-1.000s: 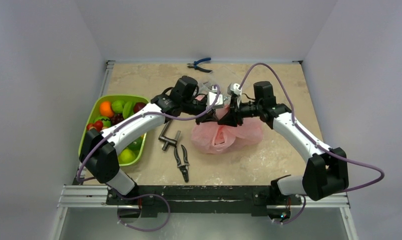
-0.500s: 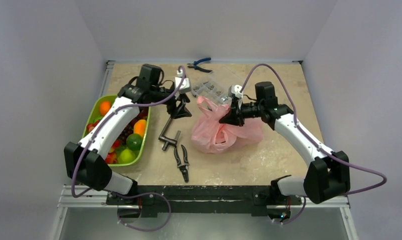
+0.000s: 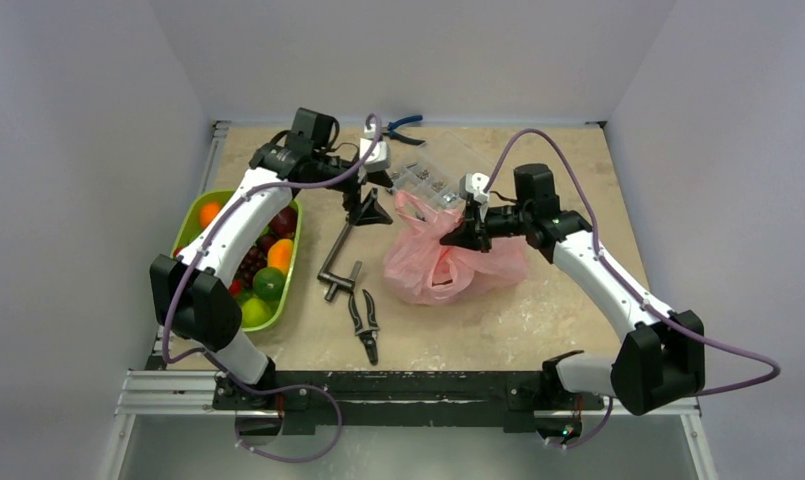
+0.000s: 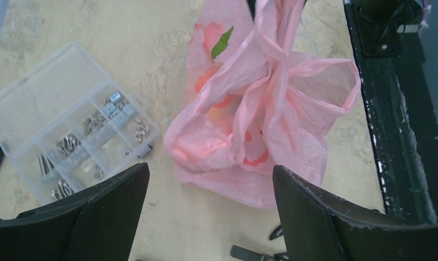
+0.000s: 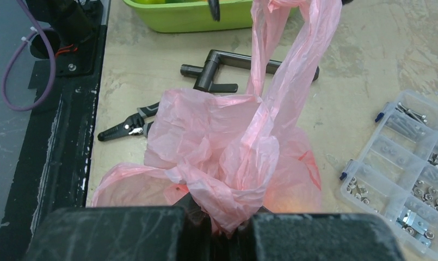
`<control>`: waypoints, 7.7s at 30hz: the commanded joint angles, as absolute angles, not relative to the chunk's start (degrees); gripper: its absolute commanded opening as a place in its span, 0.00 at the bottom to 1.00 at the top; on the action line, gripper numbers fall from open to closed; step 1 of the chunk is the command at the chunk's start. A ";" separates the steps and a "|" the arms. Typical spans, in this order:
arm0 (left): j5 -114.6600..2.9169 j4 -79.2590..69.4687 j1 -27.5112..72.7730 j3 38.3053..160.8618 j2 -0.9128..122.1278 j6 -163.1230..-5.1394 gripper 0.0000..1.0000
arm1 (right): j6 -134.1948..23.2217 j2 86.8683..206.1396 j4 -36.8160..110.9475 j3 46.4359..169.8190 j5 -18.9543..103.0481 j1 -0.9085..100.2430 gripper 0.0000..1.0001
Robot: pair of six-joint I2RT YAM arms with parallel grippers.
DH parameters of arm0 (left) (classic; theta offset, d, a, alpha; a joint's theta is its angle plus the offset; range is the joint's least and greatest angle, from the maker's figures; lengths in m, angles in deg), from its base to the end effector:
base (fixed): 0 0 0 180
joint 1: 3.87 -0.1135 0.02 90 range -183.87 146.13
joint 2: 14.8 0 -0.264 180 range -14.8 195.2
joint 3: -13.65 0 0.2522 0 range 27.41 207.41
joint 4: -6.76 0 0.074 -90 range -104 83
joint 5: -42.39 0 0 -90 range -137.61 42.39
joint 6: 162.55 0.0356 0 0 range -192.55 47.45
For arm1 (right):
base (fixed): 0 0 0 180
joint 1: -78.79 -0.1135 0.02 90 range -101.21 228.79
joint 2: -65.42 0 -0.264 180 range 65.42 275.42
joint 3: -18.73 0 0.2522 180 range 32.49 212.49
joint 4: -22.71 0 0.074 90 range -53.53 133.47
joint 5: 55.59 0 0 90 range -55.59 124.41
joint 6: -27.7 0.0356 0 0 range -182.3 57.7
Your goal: Place the fake fruits into the plastic bag and tie a complex knot
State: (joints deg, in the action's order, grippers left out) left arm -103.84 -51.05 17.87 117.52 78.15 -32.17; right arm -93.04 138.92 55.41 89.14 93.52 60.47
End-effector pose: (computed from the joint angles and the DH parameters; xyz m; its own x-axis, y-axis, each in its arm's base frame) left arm 0.3098 -0.1554 0.3565 -0.0413 0.4042 -0.9138 0.9981 0.0578 -0.0195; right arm 0.2483 0.1144 0.2991 -0.0569 -0.2953 -0.9537 -0.9904 0.1369 0.0167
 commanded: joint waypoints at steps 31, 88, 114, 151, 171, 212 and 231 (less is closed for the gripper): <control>-107.10 -44.24 21.67 124.99 74.95 -36.53 0.00 | -96.49 142.75 53.85 86.40 89.06 60.82 0.15; -85.07 -43.95 39.39 98.29 54.51 24.52 0.82 | -80.86 140.01 51.23 85.18 93.24 61.41 0.00; -90.16 -50.37 38.35 107.34 58.55 10.66 0.00 | -77.81 139.72 48.44 84.43 90.89 61.55 0.00; -78.96 -3.67 37.67 87.48 76.51 -52.72 0.00 | -46.01 123.97 35.54 72.48 78.47 61.79 0.32; -94.33 -12.86 35.33 93.75 74.17 -53.00 0.00 | -105.31 136.13 56.27 89.43 76.40 59.36 0.99; -68.46 0.67 34.44 89.14 77.64 -69.69 0.00 | -69.84 136.32 51.29 88.09 82.21 56.86 0.00; -88.95 4.61 35.23 79.16 65.66 -72.79 0.00 | -42.04 126.99 33.45 79.31 72.76 57.42 0.00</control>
State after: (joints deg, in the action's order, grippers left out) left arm -84.93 5.30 34.39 80.06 70.89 -74.22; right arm -50.55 130.83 42.56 80.37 75.81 57.32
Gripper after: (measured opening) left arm 0.012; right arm 0.008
